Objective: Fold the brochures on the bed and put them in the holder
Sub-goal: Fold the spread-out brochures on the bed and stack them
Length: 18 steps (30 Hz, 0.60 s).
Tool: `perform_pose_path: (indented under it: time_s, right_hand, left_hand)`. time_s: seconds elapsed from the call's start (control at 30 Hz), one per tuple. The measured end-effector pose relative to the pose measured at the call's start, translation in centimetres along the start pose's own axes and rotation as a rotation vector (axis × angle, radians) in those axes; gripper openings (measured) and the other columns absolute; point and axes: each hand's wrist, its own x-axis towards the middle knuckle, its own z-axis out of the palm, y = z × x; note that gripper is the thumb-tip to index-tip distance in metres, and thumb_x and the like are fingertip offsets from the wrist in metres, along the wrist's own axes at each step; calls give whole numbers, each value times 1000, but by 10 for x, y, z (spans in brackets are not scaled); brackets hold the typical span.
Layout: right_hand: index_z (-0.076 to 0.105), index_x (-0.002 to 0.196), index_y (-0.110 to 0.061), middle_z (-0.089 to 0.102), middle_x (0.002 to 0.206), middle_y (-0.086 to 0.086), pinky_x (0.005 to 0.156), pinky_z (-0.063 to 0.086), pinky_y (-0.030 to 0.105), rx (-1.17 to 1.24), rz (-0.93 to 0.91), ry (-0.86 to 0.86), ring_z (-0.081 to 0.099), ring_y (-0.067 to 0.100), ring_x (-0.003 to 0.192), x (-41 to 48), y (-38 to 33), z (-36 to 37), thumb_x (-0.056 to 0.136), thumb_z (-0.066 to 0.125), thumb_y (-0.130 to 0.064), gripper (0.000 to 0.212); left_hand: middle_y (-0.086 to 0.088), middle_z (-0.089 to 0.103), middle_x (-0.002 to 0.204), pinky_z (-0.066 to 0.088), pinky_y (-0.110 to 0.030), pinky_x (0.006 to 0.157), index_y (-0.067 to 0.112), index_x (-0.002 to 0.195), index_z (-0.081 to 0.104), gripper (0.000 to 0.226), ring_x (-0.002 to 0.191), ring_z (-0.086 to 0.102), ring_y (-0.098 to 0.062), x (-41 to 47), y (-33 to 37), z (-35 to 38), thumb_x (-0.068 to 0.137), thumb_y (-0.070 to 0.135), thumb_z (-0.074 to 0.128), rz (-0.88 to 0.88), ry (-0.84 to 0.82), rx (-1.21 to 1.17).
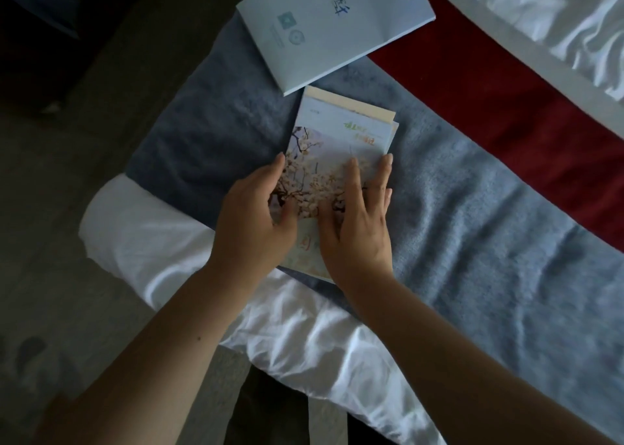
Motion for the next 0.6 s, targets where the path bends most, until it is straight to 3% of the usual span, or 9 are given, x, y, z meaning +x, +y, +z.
perform_pose_path:
  time_s: [0.1, 0.27, 0.4, 0.5, 0.6]
  right_hand:
    - [8, 164, -30, -21, 171, 6, 120, 27, 66, -28, 21, 18, -3, 39, 157, -5, 12, -8, 107, 44, -44, 69]
    - [20, 164, -14, -9, 170, 22, 129, 0, 45, -206, -82, 40, -3, 36, 159, -10, 22, -13, 111, 40, -38, 62]
    - [28, 161, -6, 11, 170, 21, 130, 8, 46, -323, -228, 56, 7, 34, 159, -19, 21, -8, 110, 38, -29, 57]
    - [14, 164, -11, 4, 171, 13, 130, 1, 42, -397, -221, -42, -3, 26, 159, -20, 20, -2, 112, 40, -34, 62]
    - [3, 165, -13, -11, 170, 11, 129, -6, 41, -442, -173, -113, -14, 25, 158, -15, 17, 3, 107, 45, -50, 81]
  left_hand:
    - [-8, 55, 148, 46, -40, 113, 6, 148, 53, 59, 136, 51, -22, -7, 3, 11, 91, 3, 68, 73, -40, 24]
    - [-17, 44, 152, 45, -47, 109, 11, 149, 53, 59, 134, 46, -36, -11, 8, 24, 91, 0, 54, 202, -17, 250]
    - [-13, 35, 164, 37, -44, 114, 10, 151, 50, 50, 151, 33, -35, -7, 9, 33, 101, 10, 52, 330, -7, 428]
    - [-10, 29, 167, 34, -40, 119, 9, 155, 43, 48, 155, 26, -27, -5, 6, 40, 110, 25, 42, 293, -29, 491]
    - [-6, 6, 172, 21, -40, 126, 14, 164, 18, 56, 159, 8, -24, -2, -1, 47, 112, 33, 30, 265, -96, 590]
